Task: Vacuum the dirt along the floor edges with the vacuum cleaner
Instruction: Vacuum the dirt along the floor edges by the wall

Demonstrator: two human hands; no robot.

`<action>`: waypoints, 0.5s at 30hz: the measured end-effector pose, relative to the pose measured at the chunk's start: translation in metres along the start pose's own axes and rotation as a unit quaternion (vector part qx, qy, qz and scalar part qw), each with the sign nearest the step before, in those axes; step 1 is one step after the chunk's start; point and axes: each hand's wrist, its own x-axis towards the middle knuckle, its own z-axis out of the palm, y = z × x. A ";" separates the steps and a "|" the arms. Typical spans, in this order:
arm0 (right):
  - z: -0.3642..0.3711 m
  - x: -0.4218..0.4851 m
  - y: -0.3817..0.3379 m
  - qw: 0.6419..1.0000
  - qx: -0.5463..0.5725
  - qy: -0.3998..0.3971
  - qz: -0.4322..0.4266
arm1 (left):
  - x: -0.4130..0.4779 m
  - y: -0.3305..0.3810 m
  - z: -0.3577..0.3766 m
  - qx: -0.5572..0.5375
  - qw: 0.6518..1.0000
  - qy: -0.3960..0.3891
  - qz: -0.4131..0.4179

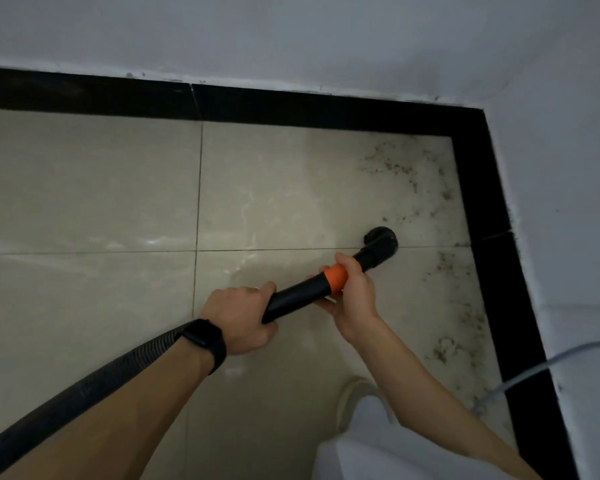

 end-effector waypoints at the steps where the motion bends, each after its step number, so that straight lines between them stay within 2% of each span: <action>1: -0.007 0.002 -0.005 1.000 0.006 0.000 0.001 | 0.003 0.009 0.001 0.006 1.000 0.002 0.006; 8: -0.029 0.031 -0.033 0.998 0.051 -0.006 -0.024 | 0.031 0.051 0.014 0.005 1.000 0.003 0.028; 15: -0.031 0.055 -0.044 0.998 0.009 -0.063 -0.017 | 0.035 0.061 0.024 -0.026 1.000 0.002 0.008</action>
